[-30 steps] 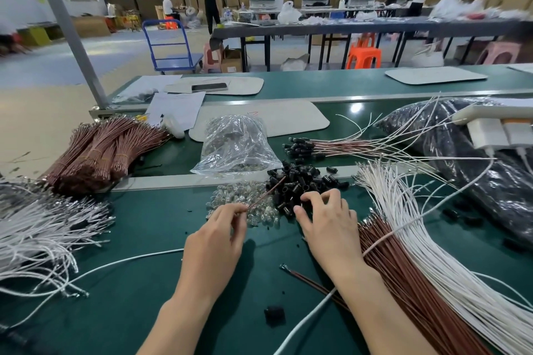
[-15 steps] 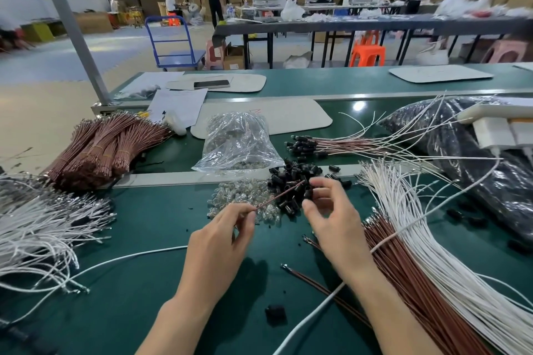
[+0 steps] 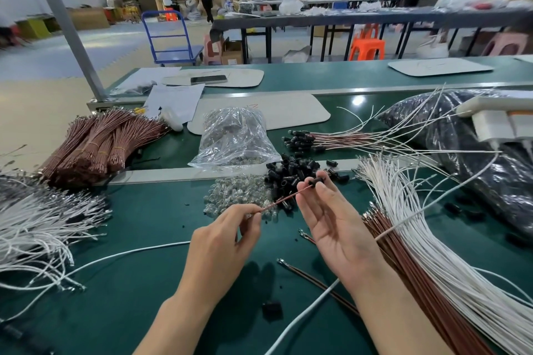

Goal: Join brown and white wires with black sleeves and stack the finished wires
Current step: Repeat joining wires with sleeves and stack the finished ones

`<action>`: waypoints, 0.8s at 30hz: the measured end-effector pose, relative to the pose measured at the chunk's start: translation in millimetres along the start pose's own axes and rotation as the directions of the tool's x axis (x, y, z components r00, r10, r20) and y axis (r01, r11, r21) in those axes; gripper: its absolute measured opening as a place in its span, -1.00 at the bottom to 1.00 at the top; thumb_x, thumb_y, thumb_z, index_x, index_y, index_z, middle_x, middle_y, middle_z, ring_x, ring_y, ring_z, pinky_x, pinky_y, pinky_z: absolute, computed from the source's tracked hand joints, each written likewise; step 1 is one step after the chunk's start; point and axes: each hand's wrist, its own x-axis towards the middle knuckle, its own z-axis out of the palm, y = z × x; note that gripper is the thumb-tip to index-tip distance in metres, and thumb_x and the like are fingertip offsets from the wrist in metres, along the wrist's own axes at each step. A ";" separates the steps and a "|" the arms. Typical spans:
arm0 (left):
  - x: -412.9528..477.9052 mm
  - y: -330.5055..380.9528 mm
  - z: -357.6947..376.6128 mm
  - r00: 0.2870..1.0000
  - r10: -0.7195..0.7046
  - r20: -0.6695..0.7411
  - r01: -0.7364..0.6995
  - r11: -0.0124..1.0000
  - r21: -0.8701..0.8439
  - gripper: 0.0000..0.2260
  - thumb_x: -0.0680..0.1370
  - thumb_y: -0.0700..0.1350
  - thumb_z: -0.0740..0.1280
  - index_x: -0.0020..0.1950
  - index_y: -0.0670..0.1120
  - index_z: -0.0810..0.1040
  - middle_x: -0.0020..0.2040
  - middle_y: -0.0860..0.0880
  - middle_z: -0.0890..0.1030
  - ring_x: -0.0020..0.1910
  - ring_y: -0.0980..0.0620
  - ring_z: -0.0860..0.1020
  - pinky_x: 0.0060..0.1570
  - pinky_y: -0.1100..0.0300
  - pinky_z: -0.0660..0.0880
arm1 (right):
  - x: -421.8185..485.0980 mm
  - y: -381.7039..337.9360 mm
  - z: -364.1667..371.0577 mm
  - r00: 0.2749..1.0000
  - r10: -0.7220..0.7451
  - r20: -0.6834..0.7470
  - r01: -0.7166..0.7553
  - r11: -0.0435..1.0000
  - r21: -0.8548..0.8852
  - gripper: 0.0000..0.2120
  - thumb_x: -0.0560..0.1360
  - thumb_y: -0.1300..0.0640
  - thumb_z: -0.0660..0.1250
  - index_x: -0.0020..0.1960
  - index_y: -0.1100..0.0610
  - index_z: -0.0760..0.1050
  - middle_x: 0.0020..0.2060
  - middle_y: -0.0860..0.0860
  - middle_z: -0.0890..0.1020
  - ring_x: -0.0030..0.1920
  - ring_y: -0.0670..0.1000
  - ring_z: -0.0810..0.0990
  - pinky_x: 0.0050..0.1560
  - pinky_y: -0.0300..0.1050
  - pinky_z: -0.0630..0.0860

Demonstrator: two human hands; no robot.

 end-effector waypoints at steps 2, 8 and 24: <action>-0.2 -0.4 0.1 1.000 -0.006 0.005 0.006 1.000 0.009 -0.84 0.65 0.07 0.29 0.06 0.04 0.62 -0.26 0.25 0.50 -0.36 0.15 0.46 -0.38 0.33 0.44 | 0.3 1.6 -0.4 1.000 0.009 0.017 -0.008 1.000 -0.015 -0.81 0.49 0.30 0.35 0.01 0.16 0.71 -0.02 0.21 0.70 0.02 0.09 0.72 -0.04 -0.11 0.67; 0.5 1.3 0.2 0.999 -0.043 0.011 0.043 0.999 0.008 -0.90 0.63 0.02 0.30 0.05 0.06 0.59 -0.33 0.35 0.45 -0.40 0.16 0.43 -0.34 0.41 0.36 | 0.0 7.5 -0.7 0.999 0.033 0.034 -0.030 0.997 -0.066 -0.76 0.47 0.34 0.36 0.06 0.14 0.71 0.05 0.21 0.69 0.05 0.12 0.71 0.03 -0.06 0.67; 0.7 3.6 3.4 0.988 -0.080 0.131 0.078 0.997 0.027 -0.80 0.61 0.16 0.22 0.13 0.14 0.55 -0.26 0.28 0.51 -0.29 0.15 0.50 -0.22 0.20 0.50 | 2.5 9.7 -5.6 0.990 -0.140 0.012 0.139 0.955 -0.262 -0.73 0.44 0.26 0.40 0.11 0.09 0.69 -0.02 0.15 0.70 -0.05 0.07 0.71 -0.03 -0.14 0.65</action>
